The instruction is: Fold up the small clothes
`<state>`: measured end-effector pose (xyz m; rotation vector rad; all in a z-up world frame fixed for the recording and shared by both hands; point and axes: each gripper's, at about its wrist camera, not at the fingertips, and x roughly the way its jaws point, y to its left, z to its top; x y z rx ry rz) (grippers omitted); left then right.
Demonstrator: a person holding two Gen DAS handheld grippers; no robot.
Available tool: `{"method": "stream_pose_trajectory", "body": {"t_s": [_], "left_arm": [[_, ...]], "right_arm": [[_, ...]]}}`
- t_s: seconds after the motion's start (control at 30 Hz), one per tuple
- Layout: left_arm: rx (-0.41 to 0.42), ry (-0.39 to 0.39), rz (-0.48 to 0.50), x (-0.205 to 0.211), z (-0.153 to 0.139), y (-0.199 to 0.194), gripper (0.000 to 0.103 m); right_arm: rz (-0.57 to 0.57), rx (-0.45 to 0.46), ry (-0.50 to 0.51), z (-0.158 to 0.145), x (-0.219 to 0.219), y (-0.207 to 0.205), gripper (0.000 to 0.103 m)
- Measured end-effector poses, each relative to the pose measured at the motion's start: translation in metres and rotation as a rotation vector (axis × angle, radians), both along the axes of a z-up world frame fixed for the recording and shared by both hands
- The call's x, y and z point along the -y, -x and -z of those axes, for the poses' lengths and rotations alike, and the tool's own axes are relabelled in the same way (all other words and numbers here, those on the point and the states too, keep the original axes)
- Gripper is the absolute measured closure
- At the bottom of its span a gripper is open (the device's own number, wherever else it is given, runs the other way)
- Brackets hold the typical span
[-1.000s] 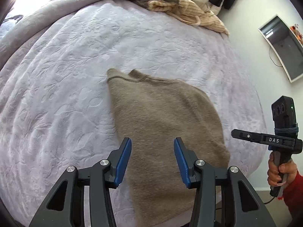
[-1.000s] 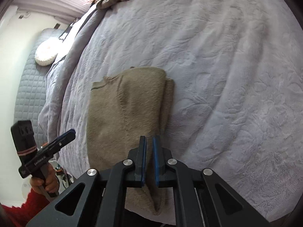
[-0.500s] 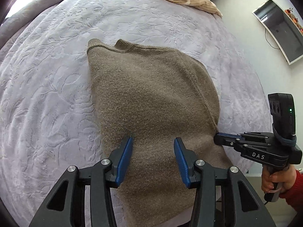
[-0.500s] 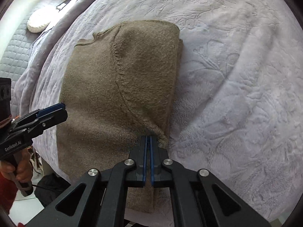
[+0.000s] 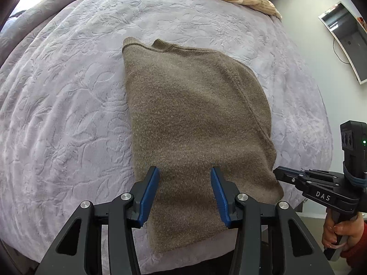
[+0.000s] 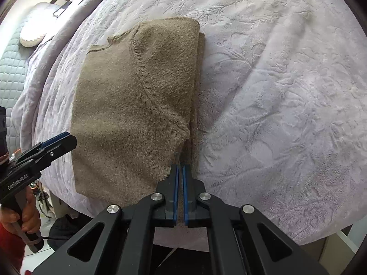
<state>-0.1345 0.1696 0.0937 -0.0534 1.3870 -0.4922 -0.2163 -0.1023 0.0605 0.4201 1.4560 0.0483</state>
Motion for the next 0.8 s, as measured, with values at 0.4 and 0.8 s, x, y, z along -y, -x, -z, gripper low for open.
{"method": "stream_pose_trajectory", "body": {"t_s": [0.4,0.8], "left_arm": [[-0.024,-0.057,0.002,-0.005,0.007,0.02,0.054],[-0.028,-0.063,-0.018,-0.009,-0.005,0.028,0.054]], "right_arm": [[0.001,-0.093,-0.028,0.021,-0.025,0.005,0.101],[-0.016,-0.112,0.02,0.003,-0.026,0.0,0.098]]}}
